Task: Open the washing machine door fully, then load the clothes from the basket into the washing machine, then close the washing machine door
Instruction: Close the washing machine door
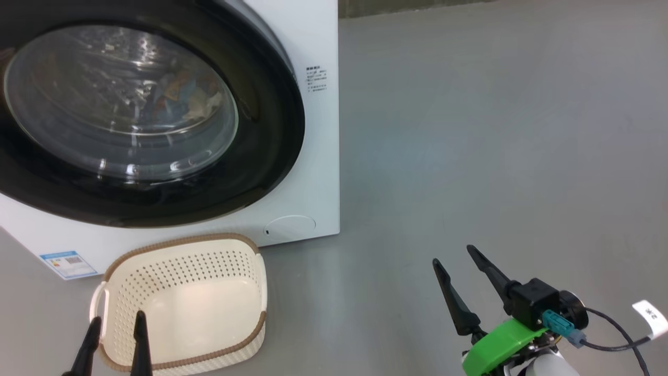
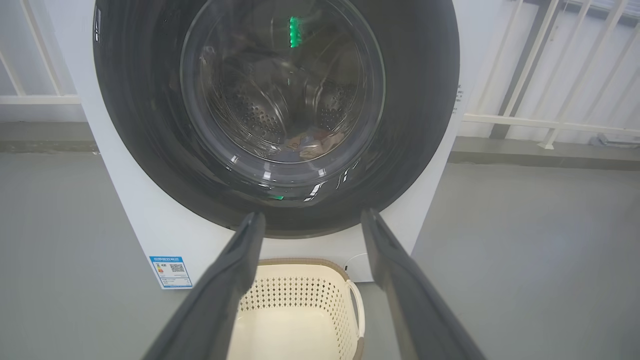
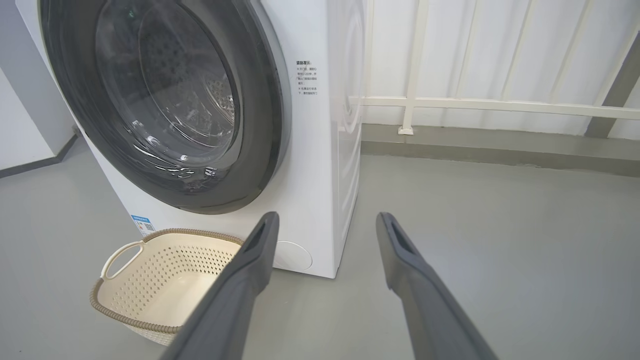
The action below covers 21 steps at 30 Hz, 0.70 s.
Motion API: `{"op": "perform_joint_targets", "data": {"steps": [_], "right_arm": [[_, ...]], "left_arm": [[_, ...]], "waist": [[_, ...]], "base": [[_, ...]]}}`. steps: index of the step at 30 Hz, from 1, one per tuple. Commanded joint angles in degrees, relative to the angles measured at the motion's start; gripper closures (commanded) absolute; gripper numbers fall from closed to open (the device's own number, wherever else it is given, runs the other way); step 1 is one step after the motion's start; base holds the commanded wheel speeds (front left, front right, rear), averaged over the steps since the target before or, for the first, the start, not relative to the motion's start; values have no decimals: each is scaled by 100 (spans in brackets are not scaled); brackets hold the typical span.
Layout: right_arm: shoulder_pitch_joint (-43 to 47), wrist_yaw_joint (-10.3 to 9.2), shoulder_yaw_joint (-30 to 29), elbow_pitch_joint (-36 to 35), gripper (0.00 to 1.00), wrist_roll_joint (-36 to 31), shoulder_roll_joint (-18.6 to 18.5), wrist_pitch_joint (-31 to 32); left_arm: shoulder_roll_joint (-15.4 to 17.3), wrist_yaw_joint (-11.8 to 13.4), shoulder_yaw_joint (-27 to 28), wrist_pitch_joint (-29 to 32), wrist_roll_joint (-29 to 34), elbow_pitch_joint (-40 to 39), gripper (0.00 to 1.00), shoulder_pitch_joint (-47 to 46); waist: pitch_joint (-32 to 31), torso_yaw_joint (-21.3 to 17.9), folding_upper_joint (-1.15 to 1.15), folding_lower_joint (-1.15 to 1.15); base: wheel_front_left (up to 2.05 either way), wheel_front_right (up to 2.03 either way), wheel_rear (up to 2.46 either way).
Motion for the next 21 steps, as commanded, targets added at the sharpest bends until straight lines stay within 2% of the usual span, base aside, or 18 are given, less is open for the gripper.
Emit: {"op": "perform_joint_targets", "data": {"steps": [1, 5, 14, 21], "right_arm": [[34, -33, 43, -190, 0, -57, 49, -26], [210, -33, -193, -334, 0, -144, 81, -26], [448, -33, -593, -605, 0, -284, 115, -26], [509, -33, -707, -654, 0, -205, 120, -26]], "left_arm": [[70, -14, 237, -37, 67, -170, 0, -33], [68, -5, 303, -37, 60, -167, 0, 75], [67, 233, 308, -37, 34, -229, 0, 219], [67, 232, 294, -37, 39, -248, 0, 261]], "waist": [[-84, -23, 0, 0], [-136, 5, 0, 0], [-214, 49, 0, 0], [-238, 90, 0, 0]], "base": [[0, 0, 0], [0, 0, 0], [0, 0, 0], [0, 0, 0]]}}
